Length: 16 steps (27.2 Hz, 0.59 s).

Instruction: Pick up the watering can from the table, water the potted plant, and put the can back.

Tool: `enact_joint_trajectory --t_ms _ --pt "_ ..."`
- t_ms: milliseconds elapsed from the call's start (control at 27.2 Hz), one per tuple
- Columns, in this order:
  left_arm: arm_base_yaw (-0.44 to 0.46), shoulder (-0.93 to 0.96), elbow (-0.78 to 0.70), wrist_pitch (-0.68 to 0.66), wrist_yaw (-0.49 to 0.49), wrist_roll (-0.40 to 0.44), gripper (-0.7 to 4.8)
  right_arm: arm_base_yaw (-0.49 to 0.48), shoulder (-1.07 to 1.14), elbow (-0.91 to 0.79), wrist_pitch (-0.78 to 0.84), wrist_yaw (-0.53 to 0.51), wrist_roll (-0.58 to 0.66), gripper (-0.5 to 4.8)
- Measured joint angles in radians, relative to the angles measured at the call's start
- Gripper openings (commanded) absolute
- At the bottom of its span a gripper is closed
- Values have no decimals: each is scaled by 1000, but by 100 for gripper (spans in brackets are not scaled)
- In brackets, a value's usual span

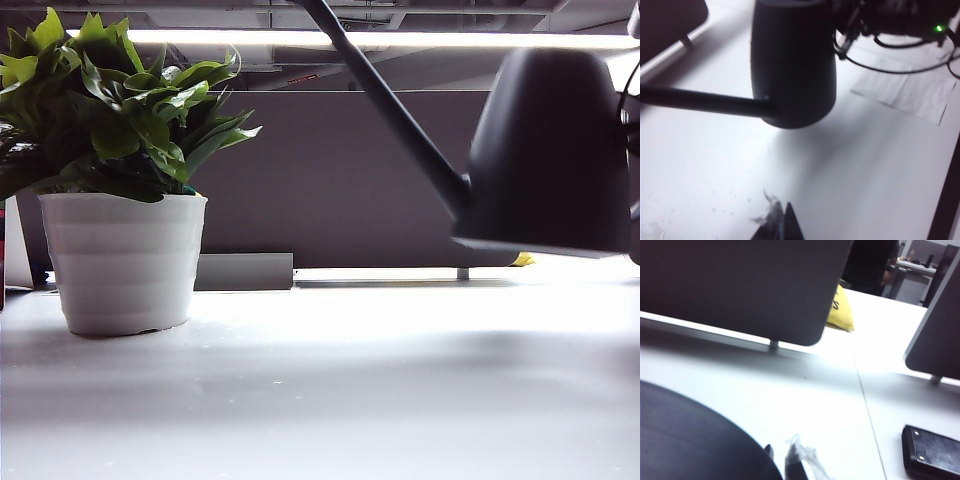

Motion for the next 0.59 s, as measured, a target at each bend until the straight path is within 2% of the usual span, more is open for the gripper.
enact_joint_trajectory --t_ms 147,257,441,588 --pt "2 24 0 5 1 5 -6 -13 171 5 211 -37 -3 -5" --pt "23 26 0 -3 -5 10 -6 -10 267 10 241 -66 -96 -5" --pt "21 26 0 -31 -11 47 -6 -8 295 10 258 -79 -175 -5" --pt "21 26 0 -41 -11 50 -6 -10 295 11 278 -79 -181 -5"
